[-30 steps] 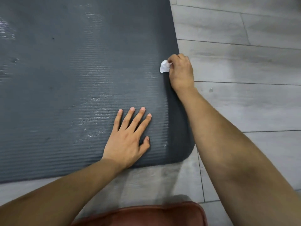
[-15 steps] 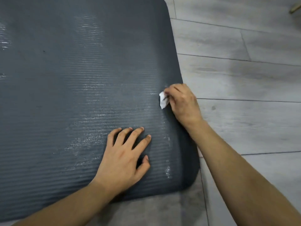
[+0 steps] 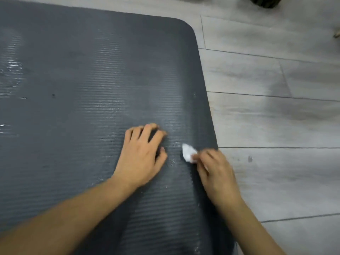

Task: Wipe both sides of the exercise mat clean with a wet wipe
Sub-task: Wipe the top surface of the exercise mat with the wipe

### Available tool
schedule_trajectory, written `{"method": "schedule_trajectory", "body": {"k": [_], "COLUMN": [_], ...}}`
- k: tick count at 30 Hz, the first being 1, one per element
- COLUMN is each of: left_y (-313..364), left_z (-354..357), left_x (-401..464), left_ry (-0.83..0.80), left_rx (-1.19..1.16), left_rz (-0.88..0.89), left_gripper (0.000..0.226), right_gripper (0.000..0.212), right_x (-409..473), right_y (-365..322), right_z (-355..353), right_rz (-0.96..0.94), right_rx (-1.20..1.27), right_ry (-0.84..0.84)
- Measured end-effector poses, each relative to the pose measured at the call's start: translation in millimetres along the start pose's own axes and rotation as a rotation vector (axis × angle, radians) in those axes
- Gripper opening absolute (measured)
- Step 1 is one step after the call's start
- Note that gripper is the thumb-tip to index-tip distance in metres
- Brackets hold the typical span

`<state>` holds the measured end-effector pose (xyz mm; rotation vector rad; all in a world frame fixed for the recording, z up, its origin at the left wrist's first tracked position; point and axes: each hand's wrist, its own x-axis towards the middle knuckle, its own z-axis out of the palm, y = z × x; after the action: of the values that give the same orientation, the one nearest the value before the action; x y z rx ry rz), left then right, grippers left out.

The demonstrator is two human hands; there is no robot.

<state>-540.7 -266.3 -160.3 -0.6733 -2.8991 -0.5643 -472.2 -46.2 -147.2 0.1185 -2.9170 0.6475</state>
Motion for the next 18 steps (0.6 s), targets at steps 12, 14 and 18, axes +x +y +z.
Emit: {"method": "schedule_trajectory", "body": {"k": [12, 14, 18], "left_y": [-105, -103, -105], "left_z": [13, 20, 27], "left_x": [176, 183, 184], "left_ry": [-0.106, -0.095, -0.079], "left_rx": [0.118, 0.119, 0.138], "left_rz": [-0.108, -0.107, -0.117], "left_gripper": [0.06, 0.061, 0.059], "right_gripper": [0.009, 0.009, 0.013], "right_x": [251, 306, 360], "right_y": [49, 54, 57], "right_z": [49, 59, 69], "right_rz": [-0.091, -0.036, 0.075], "right_rx": [-0.111, -0.141, -0.125], "right_ry": [0.14, 0.188, 0.239]}}
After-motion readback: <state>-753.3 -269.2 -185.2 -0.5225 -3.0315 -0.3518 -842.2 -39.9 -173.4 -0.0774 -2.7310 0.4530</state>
